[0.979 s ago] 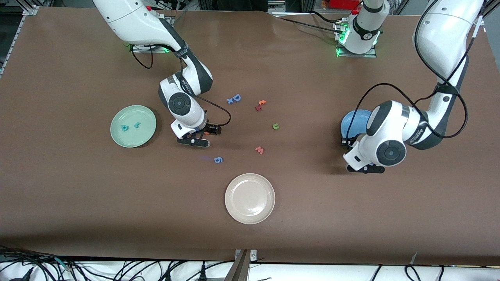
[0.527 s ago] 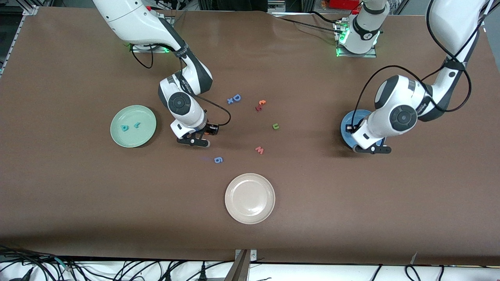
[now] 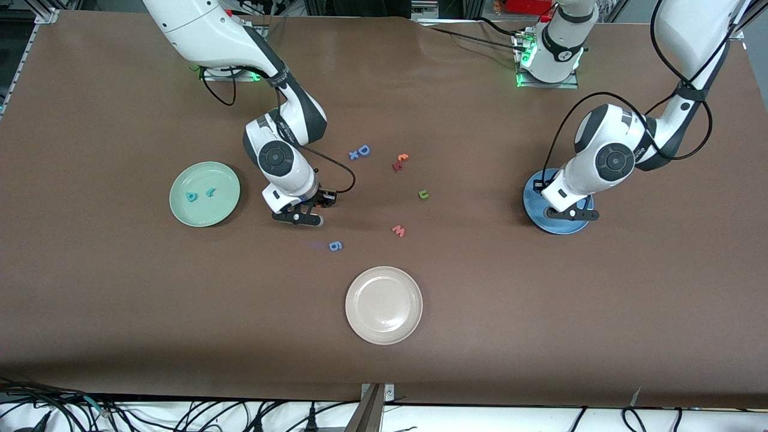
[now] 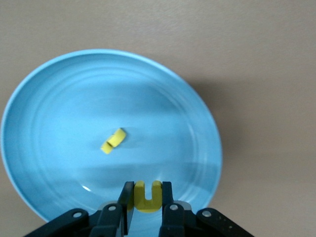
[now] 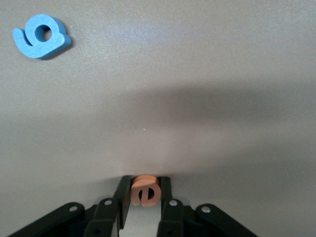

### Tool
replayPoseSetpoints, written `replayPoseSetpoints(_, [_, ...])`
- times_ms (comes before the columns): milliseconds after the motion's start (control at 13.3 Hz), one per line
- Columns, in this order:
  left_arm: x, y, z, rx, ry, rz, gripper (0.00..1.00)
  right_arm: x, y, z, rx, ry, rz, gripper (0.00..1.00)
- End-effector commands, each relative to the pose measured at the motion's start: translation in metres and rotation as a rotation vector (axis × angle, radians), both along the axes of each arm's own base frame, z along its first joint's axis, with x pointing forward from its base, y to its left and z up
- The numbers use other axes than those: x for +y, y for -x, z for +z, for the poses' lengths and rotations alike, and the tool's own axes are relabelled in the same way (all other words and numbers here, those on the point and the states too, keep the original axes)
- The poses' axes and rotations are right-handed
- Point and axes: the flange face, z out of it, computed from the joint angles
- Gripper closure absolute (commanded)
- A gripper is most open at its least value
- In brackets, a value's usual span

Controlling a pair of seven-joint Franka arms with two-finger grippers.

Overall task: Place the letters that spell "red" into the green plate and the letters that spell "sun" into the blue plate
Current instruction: 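Carry the e to the green plate while the left gripper releases u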

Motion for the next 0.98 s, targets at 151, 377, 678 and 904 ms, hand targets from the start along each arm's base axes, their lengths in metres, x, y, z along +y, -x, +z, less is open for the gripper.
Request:
replayPoseSetpoints(151, [0.012,0.008,0.005,-0.012,-0.041,-0.048,0.00,-0.062,-0.024,0.068,0.069,0.101,-0.017,1.00])
replayPoseSetpoints(377, [0.010,0.004,0.013,-0.010,-0.051,-0.045,0.00,-0.110,-0.028,0.097,0.148,0.158,-0.040,1.00])
replayPoseSetpoints(678, [-0.070,0.001,0.030,-0.040,0.016,-0.002,0.00,-0.206,-0.012,0.085,0.245,0.173,0.005,1.00])
replayPoseSetpoints(904, [-0.165,0.008,0.036,-0.063,0.034,0.080,0.00,-0.243,0.004,0.058,0.274,0.159,0.046,1.00])
